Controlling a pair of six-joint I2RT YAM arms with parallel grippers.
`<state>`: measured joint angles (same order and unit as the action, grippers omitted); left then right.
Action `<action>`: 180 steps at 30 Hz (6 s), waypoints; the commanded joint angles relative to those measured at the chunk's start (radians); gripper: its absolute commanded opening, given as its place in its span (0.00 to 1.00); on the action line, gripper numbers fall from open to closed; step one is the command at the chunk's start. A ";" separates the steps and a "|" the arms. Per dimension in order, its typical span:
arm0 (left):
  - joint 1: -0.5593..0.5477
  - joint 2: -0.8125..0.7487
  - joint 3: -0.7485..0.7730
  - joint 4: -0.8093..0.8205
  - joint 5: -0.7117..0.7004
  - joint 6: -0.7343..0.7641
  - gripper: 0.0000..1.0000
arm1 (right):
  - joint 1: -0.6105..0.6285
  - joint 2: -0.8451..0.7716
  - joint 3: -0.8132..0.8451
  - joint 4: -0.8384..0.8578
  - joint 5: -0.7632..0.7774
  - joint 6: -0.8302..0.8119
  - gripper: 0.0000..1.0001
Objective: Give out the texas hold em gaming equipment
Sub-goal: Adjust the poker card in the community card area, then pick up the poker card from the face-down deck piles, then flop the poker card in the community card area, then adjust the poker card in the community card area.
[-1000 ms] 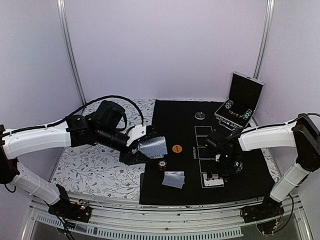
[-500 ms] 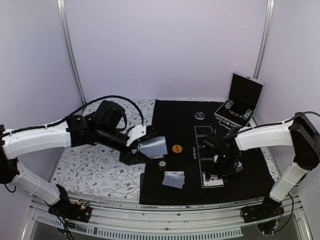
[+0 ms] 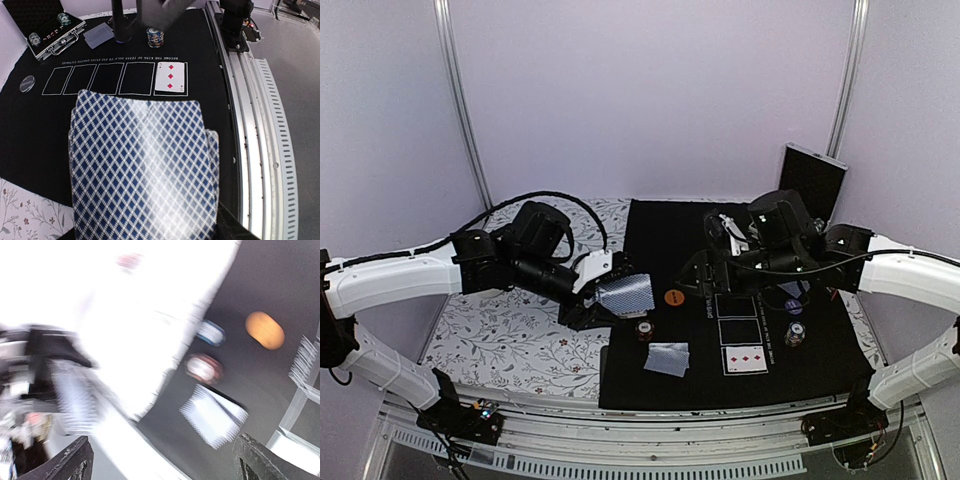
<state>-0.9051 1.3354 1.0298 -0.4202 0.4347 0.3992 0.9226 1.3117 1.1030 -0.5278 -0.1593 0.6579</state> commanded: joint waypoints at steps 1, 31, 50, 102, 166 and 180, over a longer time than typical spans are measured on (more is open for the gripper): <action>-0.010 -0.011 0.005 0.004 0.009 0.015 0.58 | 0.007 -0.018 -0.097 0.468 -0.244 -0.081 0.99; -0.010 -0.024 0.011 0.014 0.008 0.006 0.58 | 0.044 0.132 -0.072 0.513 -0.224 -0.087 0.57; -0.009 -0.022 0.007 0.014 -0.011 0.008 0.58 | 0.044 0.089 -0.027 0.373 -0.212 -0.082 0.05; -0.009 -0.018 0.006 0.010 -0.008 0.008 0.58 | -0.067 0.744 0.424 -0.834 0.619 0.137 0.02; -0.010 -0.013 0.001 0.006 -0.010 0.010 0.58 | -0.344 0.347 -0.009 -0.255 0.180 -0.032 0.91; -0.010 -0.016 0.000 0.004 -0.011 0.010 0.58 | -0.376 0.433 -0.082 -0.192 0.148 -0.089 0.99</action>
<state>-0.9051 1.3350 1.0294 -0.4271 0.4145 0.4000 0.5510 1.7168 1.0401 -0.7368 -0.0063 0.5816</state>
